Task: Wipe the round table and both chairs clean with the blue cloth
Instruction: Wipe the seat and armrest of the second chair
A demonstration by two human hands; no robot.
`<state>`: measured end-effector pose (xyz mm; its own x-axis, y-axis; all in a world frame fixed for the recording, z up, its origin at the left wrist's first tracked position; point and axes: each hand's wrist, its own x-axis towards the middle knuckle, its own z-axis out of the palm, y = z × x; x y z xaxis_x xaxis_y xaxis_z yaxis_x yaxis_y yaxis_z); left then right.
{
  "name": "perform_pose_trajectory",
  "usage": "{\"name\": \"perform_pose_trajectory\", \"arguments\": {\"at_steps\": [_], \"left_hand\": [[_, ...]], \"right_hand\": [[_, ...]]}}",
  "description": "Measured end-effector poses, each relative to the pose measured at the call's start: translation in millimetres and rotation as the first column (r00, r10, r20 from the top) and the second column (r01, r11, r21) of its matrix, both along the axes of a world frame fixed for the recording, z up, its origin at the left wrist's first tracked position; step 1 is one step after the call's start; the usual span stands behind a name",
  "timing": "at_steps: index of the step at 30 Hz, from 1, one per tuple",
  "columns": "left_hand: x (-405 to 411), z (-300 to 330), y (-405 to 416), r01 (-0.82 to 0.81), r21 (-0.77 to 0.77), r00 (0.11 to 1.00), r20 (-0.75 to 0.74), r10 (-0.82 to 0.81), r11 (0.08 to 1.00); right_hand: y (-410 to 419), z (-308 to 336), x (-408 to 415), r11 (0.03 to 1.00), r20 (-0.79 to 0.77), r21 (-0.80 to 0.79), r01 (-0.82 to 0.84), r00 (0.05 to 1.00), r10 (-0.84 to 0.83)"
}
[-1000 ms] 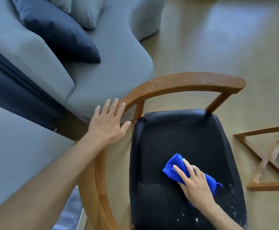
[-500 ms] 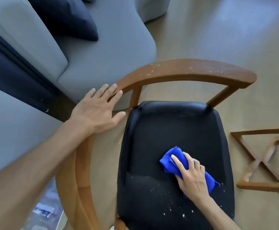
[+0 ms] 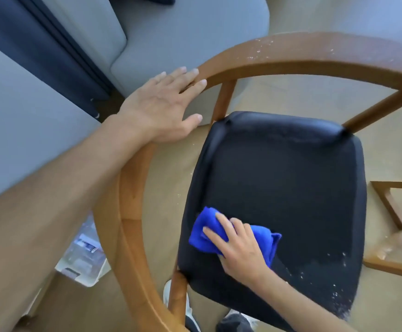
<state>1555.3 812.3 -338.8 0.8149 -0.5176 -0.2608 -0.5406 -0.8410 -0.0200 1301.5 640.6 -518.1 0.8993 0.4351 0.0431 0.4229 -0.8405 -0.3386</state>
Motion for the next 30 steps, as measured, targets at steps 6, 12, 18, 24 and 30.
{"name": "perform_pose_trajectory", "arguments": {"at_steps": [6, 12, 18, 24, 30], "left_hand": [[-30, 7, 14, 0.005, 0.070, 0.996, 0.089, -0.011, 0.998], [-63, 9, 22, 0.019, 0.090, 0.982, 0.184, -0.035, 0.996], [-60, 8, 19, 0.002, 0.047, 0.982, 0.190, -0.011, 0.999], [-59, 9, 22, -0.014, 0.073, 0.983, 0.186, 0.001, 0.997], [-56, 2, 20, 0.017, 0.034, 0.975, 0.222, -0.025, 0.999]], "right_hand": [[-42, 1, -65, 0.841, -0.053, -0.086, -0.534, 0.845, 0.532], [-12, 4, 53, 0.950, 0.021, -0.096, -0.296, 0.954, 0.299], [44, 12, 71, 0.995, -0.032, -0.089, 0.046, 0.998, -0.049], [-32, 17, -53, 0.777, -0.154, -0.080, -0.624, 0.778, 0.609], [-131, 23, -23, 0.799, -0.127, -0.235, -0.554, 0.832, 0.540]]}}
